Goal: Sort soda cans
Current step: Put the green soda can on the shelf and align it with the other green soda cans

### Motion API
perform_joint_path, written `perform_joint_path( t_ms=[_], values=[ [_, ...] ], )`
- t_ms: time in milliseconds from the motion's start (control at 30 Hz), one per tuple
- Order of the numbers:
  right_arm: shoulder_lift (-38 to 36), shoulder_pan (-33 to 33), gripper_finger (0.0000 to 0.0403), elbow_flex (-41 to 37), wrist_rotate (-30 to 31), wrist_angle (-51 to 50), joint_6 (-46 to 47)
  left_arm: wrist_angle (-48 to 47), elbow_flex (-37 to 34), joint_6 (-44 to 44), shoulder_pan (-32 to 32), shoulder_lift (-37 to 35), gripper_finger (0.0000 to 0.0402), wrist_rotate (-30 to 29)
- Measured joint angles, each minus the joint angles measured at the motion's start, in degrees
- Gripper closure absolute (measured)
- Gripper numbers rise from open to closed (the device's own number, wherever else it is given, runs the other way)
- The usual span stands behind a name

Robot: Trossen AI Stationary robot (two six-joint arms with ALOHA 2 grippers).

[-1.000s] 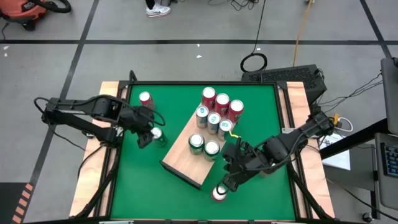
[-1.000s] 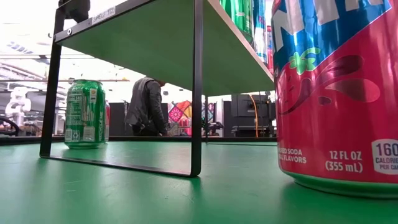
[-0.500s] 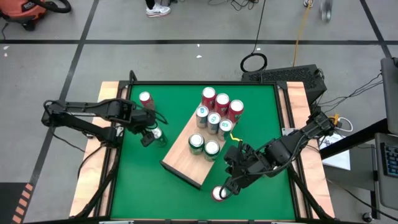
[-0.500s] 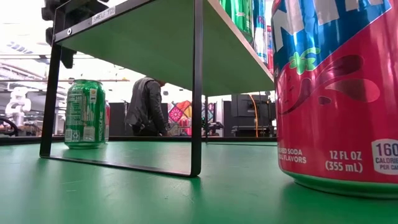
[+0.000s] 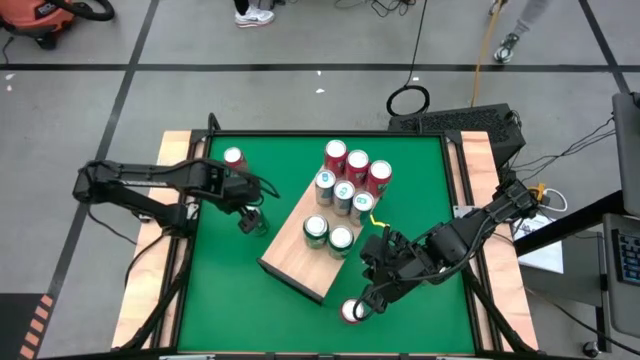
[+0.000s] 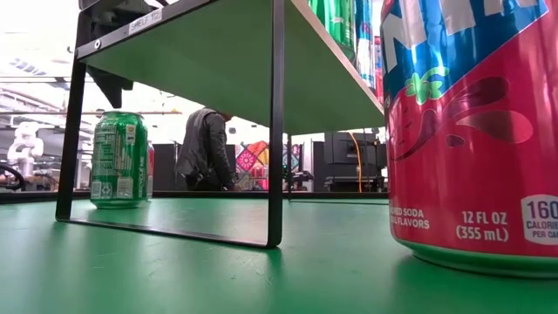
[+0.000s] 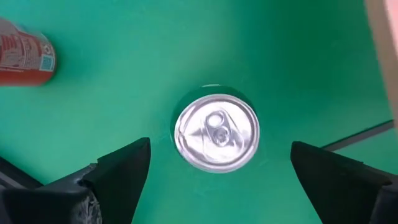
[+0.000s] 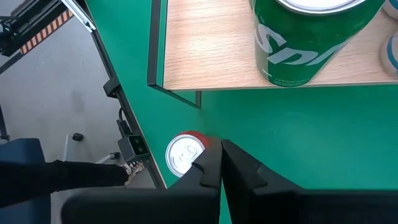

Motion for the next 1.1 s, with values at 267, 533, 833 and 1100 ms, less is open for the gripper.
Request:
perform_joint_path(
  t_ms=[267,533,833,1100],
  values=[
    [0.0,0.03,0.0403,0.0,-0.04,0.0,0.1,0.32,0.0,1.46,0.01,5.34,0.0019,-0.67],
    [-0.02,0.04,0.0403,0.0,0.03,-0.04,-0.52,2.97,0.0,5.0,0.36,10.52,0.002,0.85],
    [-0.02,0.04,0.0403,0.0,0.09,-0.42,-0.46,2.84,0.0,4.05,1.32,14.94,0.0055,2.35],
    [-0.02,0.04,0.0403,0.0,0.14,-0.7,-0.72,2.7,0.09,4.09,1.27,15.66,0.0112,2.63]
  ],
)
